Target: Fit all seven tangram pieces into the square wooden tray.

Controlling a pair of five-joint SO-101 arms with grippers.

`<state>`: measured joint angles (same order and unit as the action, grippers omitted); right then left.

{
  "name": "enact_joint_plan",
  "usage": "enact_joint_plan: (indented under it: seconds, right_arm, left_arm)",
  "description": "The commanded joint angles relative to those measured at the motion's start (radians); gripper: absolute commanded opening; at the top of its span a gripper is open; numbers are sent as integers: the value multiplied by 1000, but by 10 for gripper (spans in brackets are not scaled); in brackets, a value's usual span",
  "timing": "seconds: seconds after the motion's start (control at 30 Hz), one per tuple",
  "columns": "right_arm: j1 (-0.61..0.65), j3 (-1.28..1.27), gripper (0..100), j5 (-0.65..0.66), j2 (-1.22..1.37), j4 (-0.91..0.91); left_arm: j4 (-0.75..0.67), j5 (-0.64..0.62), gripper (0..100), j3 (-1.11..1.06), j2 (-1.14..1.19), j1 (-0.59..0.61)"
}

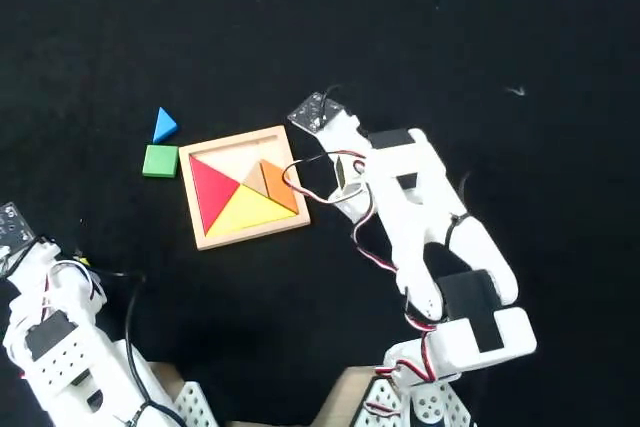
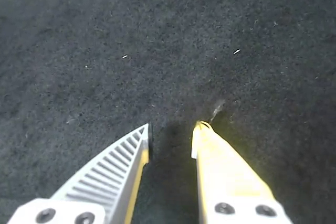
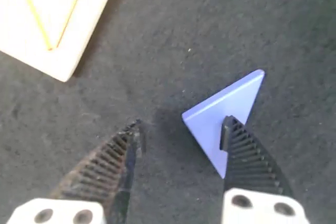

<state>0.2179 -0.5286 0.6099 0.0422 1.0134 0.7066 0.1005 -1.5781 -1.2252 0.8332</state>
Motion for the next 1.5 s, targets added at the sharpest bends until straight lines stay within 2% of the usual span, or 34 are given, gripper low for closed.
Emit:
enact_joint_plan:
  seconds: [0.0,0.3,0.67,0.97,1.03,1.13,1.2,1.33,1.47]
  right_arm:
    - [-26,10,234,9,30,-63]
    - [-54,110,234,18,170,-40]
    - [-137,119,211,57,165,-41]
    - [-126,119,186,101,163,-35]
    - [-117,117,152,101,163,-35]
    - [-112,119,43,95,163,-35]
    - [-112,119,15,95,163,-35]
    - [-120,119,88,95,162,-31]
    - [-120,119,243,101,59,63]
  left_arm:
    - [-20,6,145,8,-12,-12]
    - [-20,5,145,8,-12,-12]
    - [-20,5,145,8,-12,-12]
    - [-20,5,145,8,-12,-12]
    - [-20,5,145,8,-12,-12]
    - [-20,5,145,8,-12,-12]
    - [-20,5,145,8,-12,-12]
    - [-20,5,145,8,-12,-12]
    - [-20,5,145,8,-12,-12]
